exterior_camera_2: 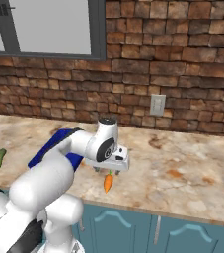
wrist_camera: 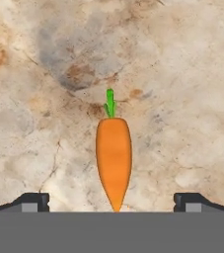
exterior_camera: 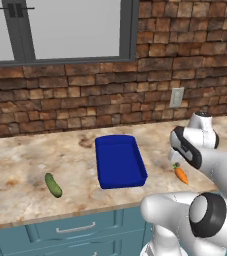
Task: Place the two vegetables and bowl onto the tray for setting up a vegetable dip station.
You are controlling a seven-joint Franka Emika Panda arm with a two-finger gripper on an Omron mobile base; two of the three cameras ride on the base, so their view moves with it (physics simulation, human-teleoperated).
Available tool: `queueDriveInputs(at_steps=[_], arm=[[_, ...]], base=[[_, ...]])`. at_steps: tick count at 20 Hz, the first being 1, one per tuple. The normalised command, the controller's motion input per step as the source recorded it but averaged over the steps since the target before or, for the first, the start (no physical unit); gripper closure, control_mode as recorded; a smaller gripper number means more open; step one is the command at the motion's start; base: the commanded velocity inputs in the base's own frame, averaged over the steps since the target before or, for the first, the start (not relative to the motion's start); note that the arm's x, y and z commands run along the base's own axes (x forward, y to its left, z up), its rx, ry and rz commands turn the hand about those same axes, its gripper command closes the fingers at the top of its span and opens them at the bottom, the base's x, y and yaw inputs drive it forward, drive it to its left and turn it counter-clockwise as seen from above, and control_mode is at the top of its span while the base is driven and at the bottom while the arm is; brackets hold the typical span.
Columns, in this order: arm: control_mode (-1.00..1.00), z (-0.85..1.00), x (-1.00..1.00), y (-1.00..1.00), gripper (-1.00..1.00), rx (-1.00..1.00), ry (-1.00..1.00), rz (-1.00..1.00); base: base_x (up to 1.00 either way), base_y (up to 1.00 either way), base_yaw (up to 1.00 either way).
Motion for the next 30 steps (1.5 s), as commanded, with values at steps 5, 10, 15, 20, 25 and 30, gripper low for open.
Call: queueDriveInputs(at_steps=[5,10,15,20,25,30], arm=[[-1.00,-0.31,0.13,-0.12,-1.00,0.00,0.06,0.00],[-1.00,-0.33,0.02,-0.03,-1.00,0.00,0.06,0.00],[-1.00,-0.22,0.00,0.00,-1.00,0.00,0.04,0.00],[-1.00,-0.18,0.03,0.01,-1.00,0.00,0.04,0.00],[-1.00,-0.17,0.03,0.02,-1.00,0.00,0.03,0.00],[-1.00,-0.13,0.05,0.00,-1.00,0.00,0.00,0.00]], base=[[0.00,0.00,0.00],[0.00,0.00,0.00],[0.00,0.00,0.00],[0.00,0.00,0.00],[0.00,0.00,0.00],[0.00,0.00,0.00]])
